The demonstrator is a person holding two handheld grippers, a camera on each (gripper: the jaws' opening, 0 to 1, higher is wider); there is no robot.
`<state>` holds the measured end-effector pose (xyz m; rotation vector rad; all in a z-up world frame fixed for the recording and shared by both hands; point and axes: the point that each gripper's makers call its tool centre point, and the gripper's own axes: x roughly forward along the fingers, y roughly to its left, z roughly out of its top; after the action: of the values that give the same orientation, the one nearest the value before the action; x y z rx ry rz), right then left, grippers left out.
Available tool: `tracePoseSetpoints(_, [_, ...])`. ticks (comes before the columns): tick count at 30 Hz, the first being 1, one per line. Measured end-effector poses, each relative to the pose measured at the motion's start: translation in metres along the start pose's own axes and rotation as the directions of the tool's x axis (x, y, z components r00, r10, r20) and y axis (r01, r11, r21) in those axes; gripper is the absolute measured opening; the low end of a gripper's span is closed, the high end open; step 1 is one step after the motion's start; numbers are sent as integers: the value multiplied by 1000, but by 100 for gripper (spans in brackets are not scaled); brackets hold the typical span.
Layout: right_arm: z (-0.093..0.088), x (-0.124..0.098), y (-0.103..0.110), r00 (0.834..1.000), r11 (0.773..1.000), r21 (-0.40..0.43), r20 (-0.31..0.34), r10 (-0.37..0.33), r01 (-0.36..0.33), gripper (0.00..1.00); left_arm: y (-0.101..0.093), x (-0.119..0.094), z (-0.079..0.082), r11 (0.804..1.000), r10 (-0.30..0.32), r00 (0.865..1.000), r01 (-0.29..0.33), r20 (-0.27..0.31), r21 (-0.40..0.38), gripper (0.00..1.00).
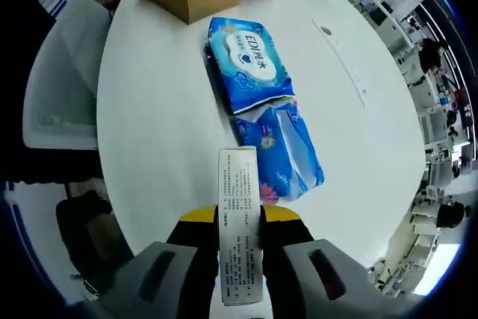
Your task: Operate the shoe box by opening the lid, removing the specified soft item, and placing it in the target area until the item is outside and the box remains undamaged.
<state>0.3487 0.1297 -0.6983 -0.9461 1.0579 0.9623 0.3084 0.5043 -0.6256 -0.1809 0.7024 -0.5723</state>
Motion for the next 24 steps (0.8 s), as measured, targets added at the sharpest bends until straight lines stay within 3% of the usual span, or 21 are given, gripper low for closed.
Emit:
tracePoseSetpoints(9, [8,-5,-13,1000,1000,-1,4,-7,7,18,1,1,-1,1000,17,1000,-17,-2,-11,36])
tracePoseSetpoints(16, [29,-11,-43,1000,999,-36,11,-21,22,18,11,-5,-2,998,49,999,-49,5,-37,36])
tracePoseSetpoints(24, [65,-9,-90,999,996,-70,27,-46,48,18,25,-16,-6,995,85,996,-85,2,-54,36])
